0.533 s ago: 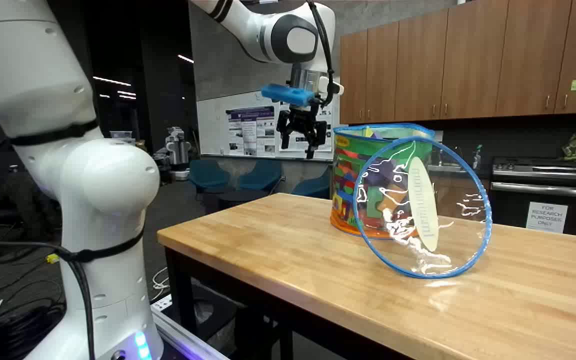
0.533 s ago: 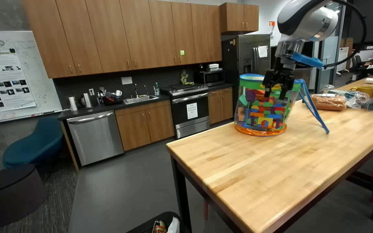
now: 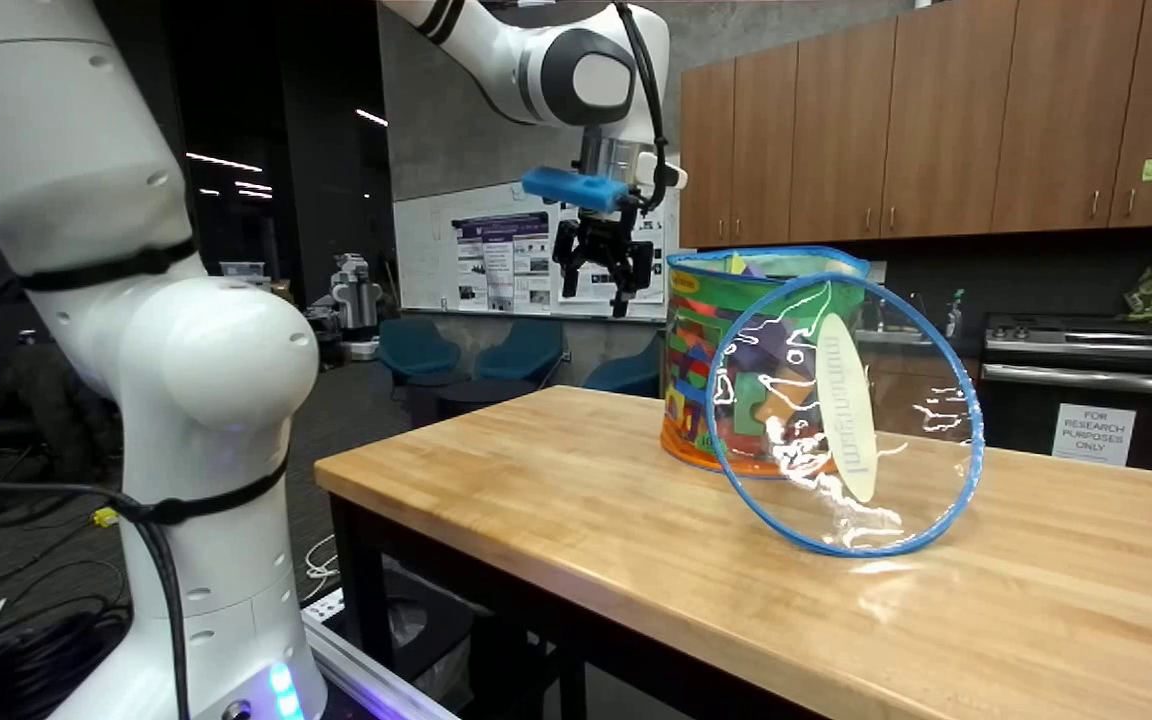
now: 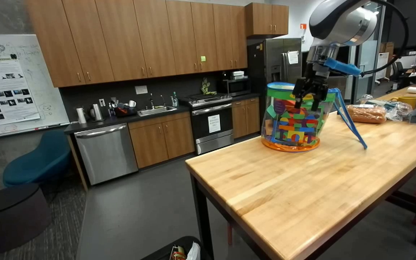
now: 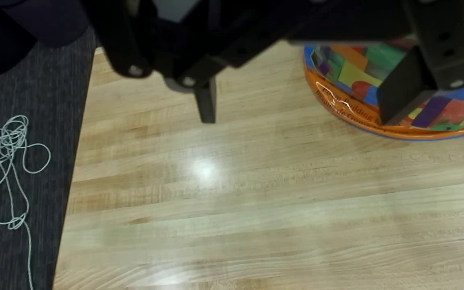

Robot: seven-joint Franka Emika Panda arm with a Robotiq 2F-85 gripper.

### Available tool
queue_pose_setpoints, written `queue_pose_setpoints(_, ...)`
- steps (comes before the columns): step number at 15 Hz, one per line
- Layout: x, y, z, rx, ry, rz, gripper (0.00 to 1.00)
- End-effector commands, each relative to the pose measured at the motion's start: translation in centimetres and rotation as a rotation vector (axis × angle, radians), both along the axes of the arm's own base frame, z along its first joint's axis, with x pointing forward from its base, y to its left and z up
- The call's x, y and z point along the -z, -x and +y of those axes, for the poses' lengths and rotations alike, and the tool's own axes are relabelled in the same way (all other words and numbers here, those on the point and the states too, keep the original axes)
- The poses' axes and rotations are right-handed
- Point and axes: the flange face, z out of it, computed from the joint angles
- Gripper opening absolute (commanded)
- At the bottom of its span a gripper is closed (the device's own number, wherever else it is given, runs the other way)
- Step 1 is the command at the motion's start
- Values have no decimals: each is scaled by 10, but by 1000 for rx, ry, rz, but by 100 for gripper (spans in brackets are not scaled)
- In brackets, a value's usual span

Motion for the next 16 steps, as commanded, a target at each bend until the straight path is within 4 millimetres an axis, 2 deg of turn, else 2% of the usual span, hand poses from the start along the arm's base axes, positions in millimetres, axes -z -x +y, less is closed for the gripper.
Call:
queue_pose_setpoints(1, -8, -4, 2, -3, 6, -18, 100)
queue_pose_setpoints(6, -34, -13, 9, -10, 29, -74, 100)
queue_pose_setpoints(12, -80, -29, 8, -47, 27, -92, 100)
queue_pose_setpoints(16, -104, -56, 2, -56, 57, -135, 100)
